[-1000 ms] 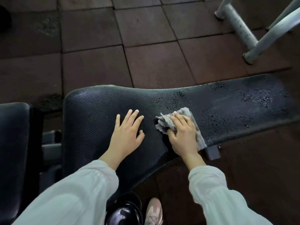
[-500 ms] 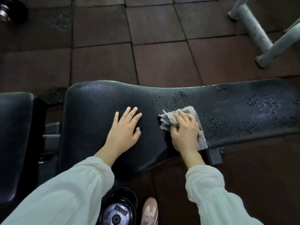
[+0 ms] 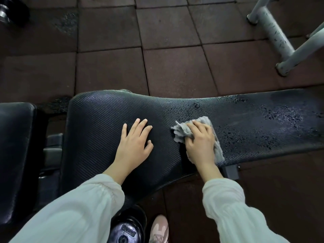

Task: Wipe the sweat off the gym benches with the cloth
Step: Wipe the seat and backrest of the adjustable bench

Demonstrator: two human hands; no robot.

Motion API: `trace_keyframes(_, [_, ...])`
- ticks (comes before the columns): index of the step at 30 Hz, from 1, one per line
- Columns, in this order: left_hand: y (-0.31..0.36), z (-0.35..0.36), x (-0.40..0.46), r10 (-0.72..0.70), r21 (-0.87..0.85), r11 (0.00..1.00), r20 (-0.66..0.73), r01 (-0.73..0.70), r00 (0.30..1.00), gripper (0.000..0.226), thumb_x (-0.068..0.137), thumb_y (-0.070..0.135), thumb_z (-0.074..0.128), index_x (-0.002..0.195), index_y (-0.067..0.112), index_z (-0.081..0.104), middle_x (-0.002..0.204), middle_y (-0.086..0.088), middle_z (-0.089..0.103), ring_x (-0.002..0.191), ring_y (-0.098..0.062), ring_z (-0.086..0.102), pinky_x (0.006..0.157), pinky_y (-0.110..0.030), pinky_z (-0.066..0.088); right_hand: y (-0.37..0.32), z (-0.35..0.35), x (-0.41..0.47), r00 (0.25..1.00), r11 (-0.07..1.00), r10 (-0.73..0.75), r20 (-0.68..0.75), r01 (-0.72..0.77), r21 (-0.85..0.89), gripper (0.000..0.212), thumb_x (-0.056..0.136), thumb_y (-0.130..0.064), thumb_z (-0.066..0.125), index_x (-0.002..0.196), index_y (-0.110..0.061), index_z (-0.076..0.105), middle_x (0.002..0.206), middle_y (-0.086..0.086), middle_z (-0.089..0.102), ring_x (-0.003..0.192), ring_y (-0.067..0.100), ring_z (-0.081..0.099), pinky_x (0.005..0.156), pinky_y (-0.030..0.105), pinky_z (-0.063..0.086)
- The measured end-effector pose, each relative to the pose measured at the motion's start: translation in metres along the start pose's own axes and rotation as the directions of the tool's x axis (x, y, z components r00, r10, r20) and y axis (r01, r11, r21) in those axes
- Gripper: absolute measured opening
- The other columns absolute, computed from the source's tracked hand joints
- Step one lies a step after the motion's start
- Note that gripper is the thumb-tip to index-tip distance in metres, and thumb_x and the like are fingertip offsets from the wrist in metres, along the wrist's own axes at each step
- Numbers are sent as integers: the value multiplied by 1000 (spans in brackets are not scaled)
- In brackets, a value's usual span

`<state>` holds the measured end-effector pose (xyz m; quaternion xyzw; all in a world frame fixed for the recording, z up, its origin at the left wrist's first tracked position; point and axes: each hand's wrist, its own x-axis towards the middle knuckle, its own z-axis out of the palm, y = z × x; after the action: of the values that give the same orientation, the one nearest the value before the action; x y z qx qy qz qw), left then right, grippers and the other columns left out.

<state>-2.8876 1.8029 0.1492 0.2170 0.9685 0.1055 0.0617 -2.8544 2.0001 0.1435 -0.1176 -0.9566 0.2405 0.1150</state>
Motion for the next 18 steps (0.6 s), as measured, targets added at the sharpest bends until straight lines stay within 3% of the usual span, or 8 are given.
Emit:
trace_keyframes(2, [3, 2, 1, -9, 4, 1000, -8, 9, 1000, 53, 80, 31, 35, 121, 8, 59, 132, -11, 54, 126, -31, 46, 100, -59, 31, -15, 8, 11, 998, 999, -33, 55, 32, 15, 49, 69, -26, 37, 99, -7, 70, 108, 11, 67, 91, 35, 56, 80, 49, 49])
trace_keyframes(6, [3, 6, 1, -2, 27, 1000, -8, 2, 1000, 54, 81, 32, 36, 125, 7, 57, 131, -13, 54, 124, -31, 48, 98, -60, 32, -27, 14, -3, 951, 965, -257, 171, 242, 102, 45, 71, -23, 40, 105, -12, 68, 116, 4, 64, 102, 22, 48, 88, 44, 45])
trace_keyframes(9, [0, 7, 2, 9, 44, 999, 1, -9, 1000, 54, 84, 34, 35, 126, 8, 56, 132, -12, 54, 125, -31, 48, 98, -59, 32, -10, 4, -18, 912, 924, -376, 161, 356, 142, 41, 73, -18, 45, 105, -11, 69, 116, 3, 65, 101, 20, 51, 89, 38, 44])
trace_keyframes(12, [-2, 5, 1, 14, 52, 999, 6, -14, 1000, 53, 85, 35, 35, 125, 8, 57, 131, -12, 54, 125, -30, 49, 98, -59, 33, 9, -2, -16, 951, 950, -295, 95, 282, 131, 41, 73, -17, 44, 104, -10, 70, 113, 5, 66, 101, 18, 49, 91, 35, 41])
trace_keyframes(15, [-3, 1, 3, 31, 64, 997, 17, -32, 999, 53, 84, 36, 36, 123, 9, 59, 128, -11, 57, 122, -29, 52, 96, -58, 36, 0, 5, 5, 997, 994, -72, 27, 70, 81, 44, 72, -21, 40, 103, -7, 68, 106, 8, 67, 100, 21, 49, 88, 41, 45])
trace_keyframes(18, [-8, -2, 15, 21, 76, 997, 19, -23, 1000, 54, 84, 37, 36, 124, 9, 58, 129, -11, 56, 122, -30, 51, 96, -59, 36, -32, 14, 27, 993, 992, 63, 96, -73, 99, 42, 68, -21, 49, 105, -8, 61, 101, 11, 63, 100, 30, 52, 86, 44, 42])
